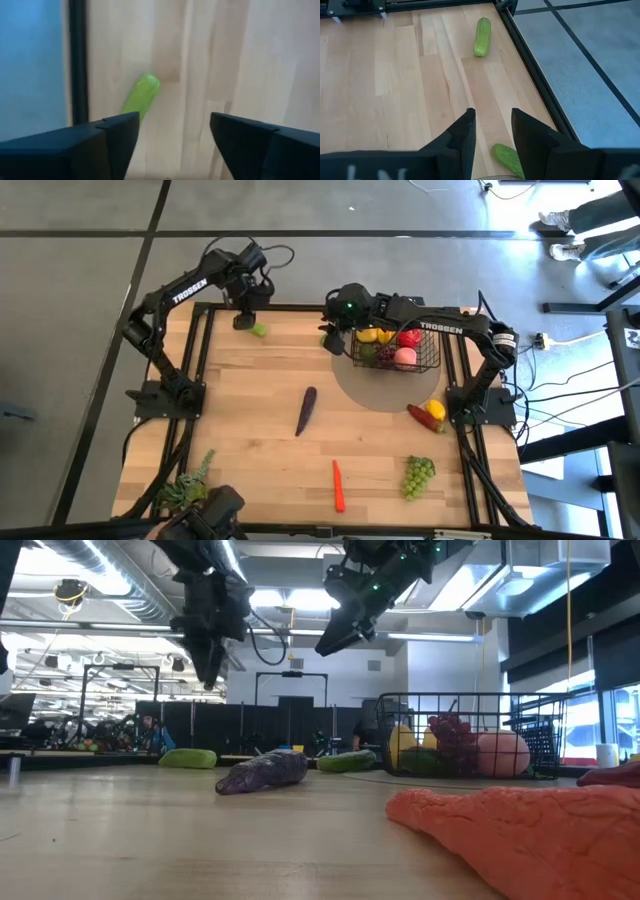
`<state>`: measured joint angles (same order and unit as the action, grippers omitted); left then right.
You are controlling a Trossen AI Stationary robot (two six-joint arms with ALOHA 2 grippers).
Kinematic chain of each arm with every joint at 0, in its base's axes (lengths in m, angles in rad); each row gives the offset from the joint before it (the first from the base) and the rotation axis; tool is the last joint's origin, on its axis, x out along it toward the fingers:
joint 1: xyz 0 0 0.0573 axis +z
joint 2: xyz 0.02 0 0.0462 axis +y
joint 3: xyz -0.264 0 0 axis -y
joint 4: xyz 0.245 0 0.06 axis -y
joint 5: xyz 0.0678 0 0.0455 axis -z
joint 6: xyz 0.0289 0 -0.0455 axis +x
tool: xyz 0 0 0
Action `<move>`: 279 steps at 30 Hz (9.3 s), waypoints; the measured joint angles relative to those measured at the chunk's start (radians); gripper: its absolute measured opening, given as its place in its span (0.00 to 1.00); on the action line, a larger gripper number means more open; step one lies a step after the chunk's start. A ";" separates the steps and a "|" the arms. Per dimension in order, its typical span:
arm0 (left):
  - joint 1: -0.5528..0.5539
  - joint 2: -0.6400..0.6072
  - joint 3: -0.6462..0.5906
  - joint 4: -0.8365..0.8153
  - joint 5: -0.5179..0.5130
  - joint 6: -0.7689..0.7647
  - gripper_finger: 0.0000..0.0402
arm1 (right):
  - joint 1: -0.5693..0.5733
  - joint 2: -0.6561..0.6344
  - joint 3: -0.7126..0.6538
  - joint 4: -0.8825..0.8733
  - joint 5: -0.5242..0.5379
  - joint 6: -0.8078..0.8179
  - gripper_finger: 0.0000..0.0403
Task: Build produce basket
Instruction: Put the left green cucumber into the black wire basket, then put the violet eggplant into the black wire basket
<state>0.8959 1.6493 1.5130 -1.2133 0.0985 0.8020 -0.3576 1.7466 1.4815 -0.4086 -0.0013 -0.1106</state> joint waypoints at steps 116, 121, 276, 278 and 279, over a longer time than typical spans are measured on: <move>-0.096 0.127 -0.493 0.754 -0.303 -0.033 0.26 | 0.000 -0.001 0.000 -0.002 0.000 0.000 0.30; -0.128 0.097 -0.464 0.720 -0.303 -0.069 0.26 | 0.000 -0.001 0.000 -0.002 0.000 0.000 0.30; -0.491 0.154 -0.083 1.067 0.015 -0.610 0.49 | 0.000 -0.452 0.022 -0.420 0.311 0.069 0.30; -0.484 0.131 -0.083 0.987 0.016 -0.615 0.49 | 0.000 -0.452 0.022 -0.431 0.272 0.107 0.30; -0.482 0.123 -0.083 0.952 0.016 -0.615 0.49 | -0.001 -0.452 0.022 -0.433 0.232 0.110 0.30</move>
<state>0.4136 1.7727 1.4296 -0.2609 0.1146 0.1867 -0.3584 1.2942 1.5032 -0.8415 0.2304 -0.0007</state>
